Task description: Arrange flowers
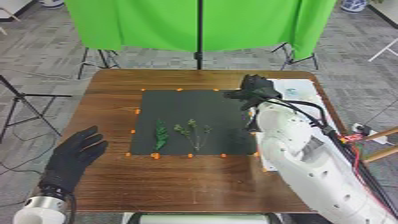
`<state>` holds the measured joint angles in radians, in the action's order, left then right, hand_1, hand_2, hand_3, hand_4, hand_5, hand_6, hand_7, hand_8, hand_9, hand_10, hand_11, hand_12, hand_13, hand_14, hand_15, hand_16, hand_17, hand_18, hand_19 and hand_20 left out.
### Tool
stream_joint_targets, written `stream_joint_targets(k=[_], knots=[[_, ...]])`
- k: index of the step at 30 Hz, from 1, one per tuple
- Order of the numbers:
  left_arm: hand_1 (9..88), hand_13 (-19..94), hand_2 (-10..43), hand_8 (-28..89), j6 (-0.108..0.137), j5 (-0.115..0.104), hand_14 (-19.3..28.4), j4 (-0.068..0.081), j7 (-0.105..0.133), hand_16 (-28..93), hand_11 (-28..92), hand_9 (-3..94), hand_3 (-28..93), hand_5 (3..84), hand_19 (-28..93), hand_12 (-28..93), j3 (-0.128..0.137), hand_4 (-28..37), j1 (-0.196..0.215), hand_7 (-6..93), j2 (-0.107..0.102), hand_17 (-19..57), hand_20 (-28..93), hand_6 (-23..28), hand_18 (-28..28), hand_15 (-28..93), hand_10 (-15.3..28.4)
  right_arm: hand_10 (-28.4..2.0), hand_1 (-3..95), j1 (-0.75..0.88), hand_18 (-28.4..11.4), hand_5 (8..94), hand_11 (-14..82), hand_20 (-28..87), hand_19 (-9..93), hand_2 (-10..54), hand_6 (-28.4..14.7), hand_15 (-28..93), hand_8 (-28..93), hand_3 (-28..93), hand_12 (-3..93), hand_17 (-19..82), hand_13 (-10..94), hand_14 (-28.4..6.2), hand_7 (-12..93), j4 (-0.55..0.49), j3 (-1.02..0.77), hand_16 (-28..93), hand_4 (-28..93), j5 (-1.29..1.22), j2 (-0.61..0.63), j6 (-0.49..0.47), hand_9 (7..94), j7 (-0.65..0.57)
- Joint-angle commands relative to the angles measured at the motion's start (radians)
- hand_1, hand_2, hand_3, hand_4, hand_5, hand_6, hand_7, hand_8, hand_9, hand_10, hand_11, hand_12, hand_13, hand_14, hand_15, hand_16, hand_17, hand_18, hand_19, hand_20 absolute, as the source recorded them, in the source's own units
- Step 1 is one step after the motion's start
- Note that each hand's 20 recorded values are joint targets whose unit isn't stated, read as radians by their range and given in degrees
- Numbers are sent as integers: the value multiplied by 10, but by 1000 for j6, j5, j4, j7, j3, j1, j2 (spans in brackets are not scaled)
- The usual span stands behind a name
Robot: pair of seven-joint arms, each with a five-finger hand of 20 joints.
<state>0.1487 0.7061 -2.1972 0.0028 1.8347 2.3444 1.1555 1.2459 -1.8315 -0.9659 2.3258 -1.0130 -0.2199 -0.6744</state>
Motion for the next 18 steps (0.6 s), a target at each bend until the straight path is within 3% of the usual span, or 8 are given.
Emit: stream_joint_targets(k=[1,18], knots=[[327,300,22,-171,4,1,173,-1,0,-83,379,360,724,383,631,94,3,-283,15,344,11,-49,-37,50,227,513,151,-110,180,-66,-221,749,491,405,932,-47,-16,728,-158,733,330,380,773,-89,372,85,36,284,-280,-6,97,-76,834,-40],[327,300,24,-167,1,1,173,1,-12,-80,376,360,722,383,629,97,6,-283,10,338,2,-50,-34,50,227,510,149,-102,190,-152,-220,760,493,406,932,-74,-6,718,-169,740,331,395,792,-79,399,219,179,286,-283,22,135,-128,844,-48]])
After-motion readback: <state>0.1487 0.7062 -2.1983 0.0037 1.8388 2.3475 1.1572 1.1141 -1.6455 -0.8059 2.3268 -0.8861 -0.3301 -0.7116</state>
